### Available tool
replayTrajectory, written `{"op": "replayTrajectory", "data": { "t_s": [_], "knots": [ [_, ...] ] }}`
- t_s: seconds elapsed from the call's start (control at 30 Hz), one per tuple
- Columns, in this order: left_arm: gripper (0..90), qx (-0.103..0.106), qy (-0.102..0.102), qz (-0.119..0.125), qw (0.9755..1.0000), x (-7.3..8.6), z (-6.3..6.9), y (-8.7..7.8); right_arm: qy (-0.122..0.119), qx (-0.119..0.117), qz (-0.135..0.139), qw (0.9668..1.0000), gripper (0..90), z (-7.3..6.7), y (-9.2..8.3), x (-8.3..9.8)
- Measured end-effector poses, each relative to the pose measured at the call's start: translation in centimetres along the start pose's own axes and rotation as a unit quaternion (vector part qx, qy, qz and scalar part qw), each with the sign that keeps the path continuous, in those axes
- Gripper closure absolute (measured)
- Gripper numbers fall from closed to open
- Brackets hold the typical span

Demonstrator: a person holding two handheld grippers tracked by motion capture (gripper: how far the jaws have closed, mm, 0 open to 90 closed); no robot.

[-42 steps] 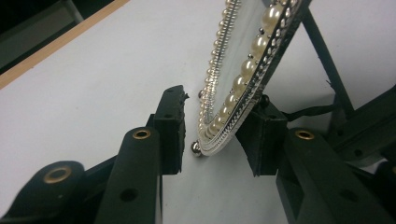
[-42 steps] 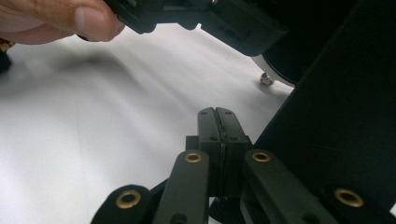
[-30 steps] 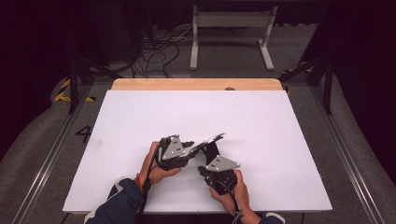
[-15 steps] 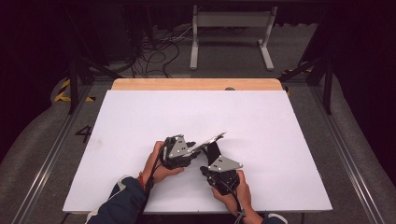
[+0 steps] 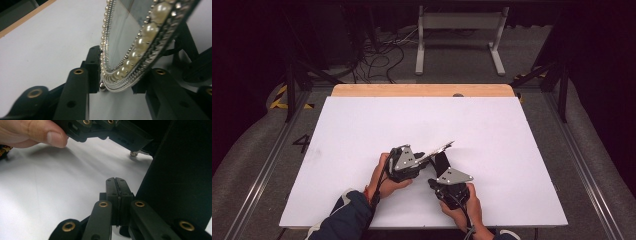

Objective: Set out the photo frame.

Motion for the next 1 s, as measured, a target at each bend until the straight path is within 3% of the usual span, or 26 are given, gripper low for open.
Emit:
{"op": "replayTrajectory", "data": {
  "t_s": [0.1,0.4,1.0],
  "knots": [
    [75.5,0.0,0.014,-0.007,0.9999,0.0,0.4,0.0,0.002,0.0,0.001,1.0,90.0,0.1,0.0,0.0],
    [76.3,-0.015,0.031,-0.019,0.9992,0.0,0.9,-0.3,0.017,0.005,-0.006,0.9998,90.0,1.5,0.2,0.2],
    [73.7,-0.011,0.029,-0.021,0.9993,-0.1,1.4,-0.5,0.0,-0.01,-0.005,0.9999,90.0,3.0,0.4,0.3]
  ]
}}
Point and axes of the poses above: each handheld gripper's, and its own axes: y roughly forward along the jaws, x roughly out of its underside, z roughly to its right, the point moved 10 cm from there along y, roughly forward along the jaws, and after that the axes turned 14 degrees about x, right-handed, at the moved point
